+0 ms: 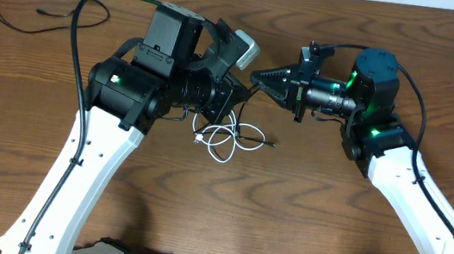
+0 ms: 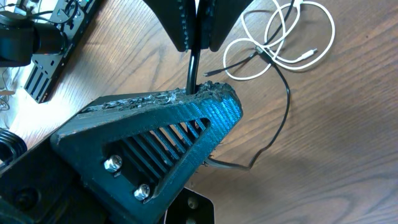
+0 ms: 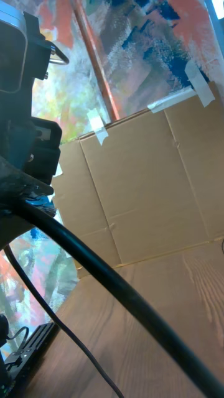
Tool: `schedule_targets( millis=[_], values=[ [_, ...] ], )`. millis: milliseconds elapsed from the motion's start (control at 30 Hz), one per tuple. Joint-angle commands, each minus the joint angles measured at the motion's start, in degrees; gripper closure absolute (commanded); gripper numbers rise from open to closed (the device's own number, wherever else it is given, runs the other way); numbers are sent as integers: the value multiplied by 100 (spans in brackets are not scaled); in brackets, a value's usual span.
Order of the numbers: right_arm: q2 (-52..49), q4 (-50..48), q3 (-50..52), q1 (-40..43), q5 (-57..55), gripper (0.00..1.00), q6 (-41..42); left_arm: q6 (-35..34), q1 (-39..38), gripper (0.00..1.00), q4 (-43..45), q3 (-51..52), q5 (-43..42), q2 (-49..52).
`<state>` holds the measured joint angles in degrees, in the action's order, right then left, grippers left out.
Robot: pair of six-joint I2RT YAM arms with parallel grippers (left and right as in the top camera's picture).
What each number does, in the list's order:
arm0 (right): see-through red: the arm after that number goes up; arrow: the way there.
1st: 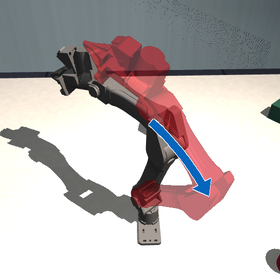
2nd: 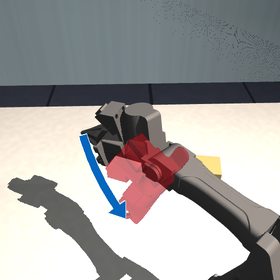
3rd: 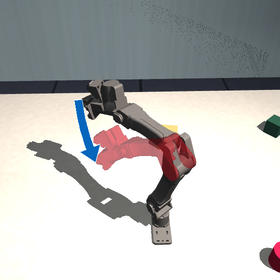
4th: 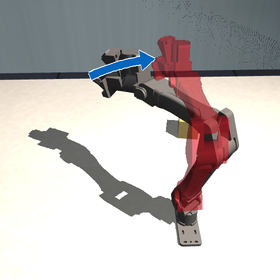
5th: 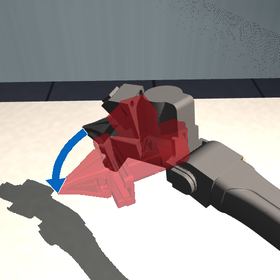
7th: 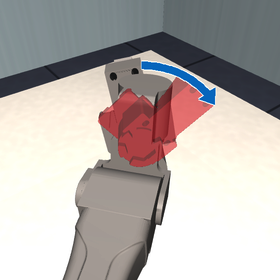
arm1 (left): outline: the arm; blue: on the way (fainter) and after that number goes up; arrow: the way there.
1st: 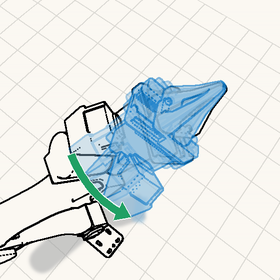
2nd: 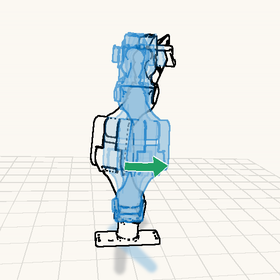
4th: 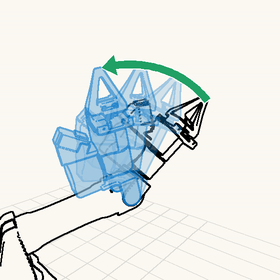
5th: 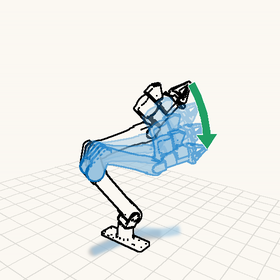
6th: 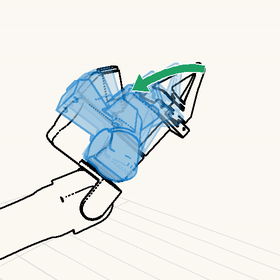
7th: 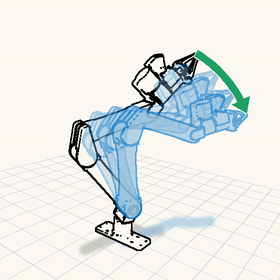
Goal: Untangle cables
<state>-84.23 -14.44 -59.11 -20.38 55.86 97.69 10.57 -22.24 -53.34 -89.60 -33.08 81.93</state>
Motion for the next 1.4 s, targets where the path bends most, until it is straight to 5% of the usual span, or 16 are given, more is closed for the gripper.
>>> schedule_targets(
  millis=[0, 333, 600, 667, 767, 833, 1200, 1367],
  values=[
    [-2, -37, -11, -39, 175, 98, 50, 31, -9, 92, 7, -24, -35, 7],
    [-7, 417, -11, 15, -66, 98, -595, -1394, 149, 93, 1126, -28, -125, -354],
    [-7, 461, -11, 94, -96, 98, -664, -1622, 160, 92, 1222, -28, -79, -691],
    [-7, 461, -11, 94, -85, 98, -494, -1416, 160, 83, 1019, -26, -83, -688],
    [-4, 455, -11, 94, -13, 98, -358, -557, 103, 44, 337, -24, -83, -597],
    [-4, 457, -11, 90, 61, 99, -332, -254, 76, 41, 13, -24, -81, -479],
    [-4, 455, -11, 79, 195, 98, -295, -109, 61, 39, -177, -24, -415, 208],
    [-4, 459, -11, 79, 192, 98, -302, -116, 61, 53, -107, -24, -424, 374]
  ],
)
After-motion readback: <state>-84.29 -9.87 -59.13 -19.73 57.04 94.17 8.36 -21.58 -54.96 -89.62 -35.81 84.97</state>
